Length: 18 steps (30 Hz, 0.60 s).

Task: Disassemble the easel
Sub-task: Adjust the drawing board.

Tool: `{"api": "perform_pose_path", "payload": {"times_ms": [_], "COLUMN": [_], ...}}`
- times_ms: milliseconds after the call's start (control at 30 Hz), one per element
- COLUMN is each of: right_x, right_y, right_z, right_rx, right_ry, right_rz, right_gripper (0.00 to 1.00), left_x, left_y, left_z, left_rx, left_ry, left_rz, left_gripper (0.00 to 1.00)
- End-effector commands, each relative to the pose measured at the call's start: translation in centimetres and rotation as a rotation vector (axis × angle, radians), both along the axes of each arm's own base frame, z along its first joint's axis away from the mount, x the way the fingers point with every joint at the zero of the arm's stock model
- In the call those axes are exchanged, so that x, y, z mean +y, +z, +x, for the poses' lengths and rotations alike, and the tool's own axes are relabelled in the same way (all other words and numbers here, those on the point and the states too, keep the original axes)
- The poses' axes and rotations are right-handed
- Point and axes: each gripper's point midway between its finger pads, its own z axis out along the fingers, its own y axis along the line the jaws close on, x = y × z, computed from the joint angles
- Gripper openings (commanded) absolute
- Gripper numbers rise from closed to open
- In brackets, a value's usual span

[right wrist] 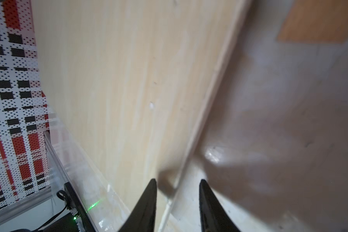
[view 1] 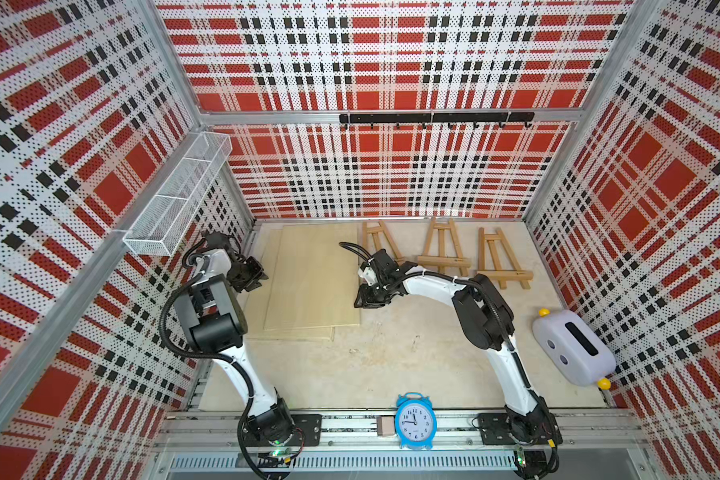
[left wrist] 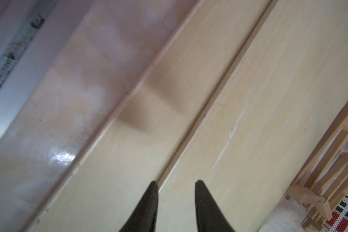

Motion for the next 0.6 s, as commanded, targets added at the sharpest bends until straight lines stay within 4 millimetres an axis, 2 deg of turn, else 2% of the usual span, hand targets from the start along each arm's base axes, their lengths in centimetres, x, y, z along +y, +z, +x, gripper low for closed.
{"api": "perform_pose_path", "payload": {"times_ms": [0, 300, 567], "right_x": [1.0, 1.4, 1.7], "right_y": [0.3, 1.1, 1.3], "right_z": [0.9, 2.2, 4.2], "right_rx": [-0.035, -0.098, -0.153], "right_ry": [-0.033, -0.049, -0.042], "right_rz": [0.058, 0.067, -0.02], "right_gripper": [0.36, 0.37, 0.37], "left_x": [-0.5, 1.4, 1.6], "left_y": [1.2, 0.4, -0.4], "left_z": [0.1, -2.1, -2.2], "left_rx": [-0.043, 0.081, 0.133], "left_ry": [-0.02, -0.045, -0.081], "left_rz": [-0.009, 0.141, 0.203], "left_gripper": [0.35, 0.35, 0.34]}}
